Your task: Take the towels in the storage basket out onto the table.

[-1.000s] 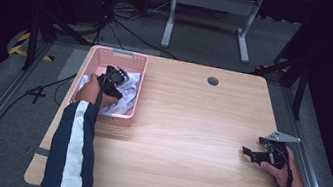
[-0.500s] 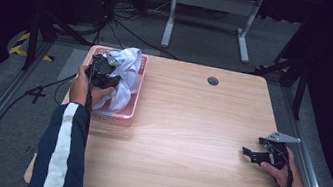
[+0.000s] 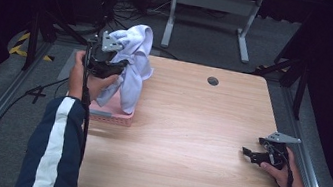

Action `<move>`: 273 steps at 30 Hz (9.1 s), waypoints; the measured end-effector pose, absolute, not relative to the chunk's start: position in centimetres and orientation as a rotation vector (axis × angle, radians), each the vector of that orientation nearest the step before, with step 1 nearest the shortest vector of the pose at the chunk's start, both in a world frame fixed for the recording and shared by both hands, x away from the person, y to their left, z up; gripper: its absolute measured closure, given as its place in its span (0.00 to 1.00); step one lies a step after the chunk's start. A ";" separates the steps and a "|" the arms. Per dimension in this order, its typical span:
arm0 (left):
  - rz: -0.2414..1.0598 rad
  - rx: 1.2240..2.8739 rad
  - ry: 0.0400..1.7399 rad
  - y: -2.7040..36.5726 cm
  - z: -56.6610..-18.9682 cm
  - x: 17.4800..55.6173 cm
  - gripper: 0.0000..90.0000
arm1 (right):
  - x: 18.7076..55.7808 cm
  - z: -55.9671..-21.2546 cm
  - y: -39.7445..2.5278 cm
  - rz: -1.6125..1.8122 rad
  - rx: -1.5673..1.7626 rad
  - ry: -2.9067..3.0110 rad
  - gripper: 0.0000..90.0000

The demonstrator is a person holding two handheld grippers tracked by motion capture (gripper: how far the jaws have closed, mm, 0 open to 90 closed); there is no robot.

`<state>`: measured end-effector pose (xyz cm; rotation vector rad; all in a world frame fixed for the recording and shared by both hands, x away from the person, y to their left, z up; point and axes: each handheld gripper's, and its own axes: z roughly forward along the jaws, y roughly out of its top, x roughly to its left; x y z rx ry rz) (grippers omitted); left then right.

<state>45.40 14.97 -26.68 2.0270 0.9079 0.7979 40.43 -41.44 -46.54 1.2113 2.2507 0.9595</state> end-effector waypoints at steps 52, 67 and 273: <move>0.217 2.367 0.498 1.3 -45.8 35.7 0.32 | 39.3 -41.8 -38.2 1.198 0.949 2.314 0.26; 0.305 2.388 0.447 1.1 -46.2 37.2 0.66 | 42.1 -43.3 -32.2 1.104 0.776 2.458 0.74; 0.284 2.174 0.875 19.0 -44.9 32.0 0.58 | 50.0 -44.0 -43.2 0.669 1.326 2.089 0.58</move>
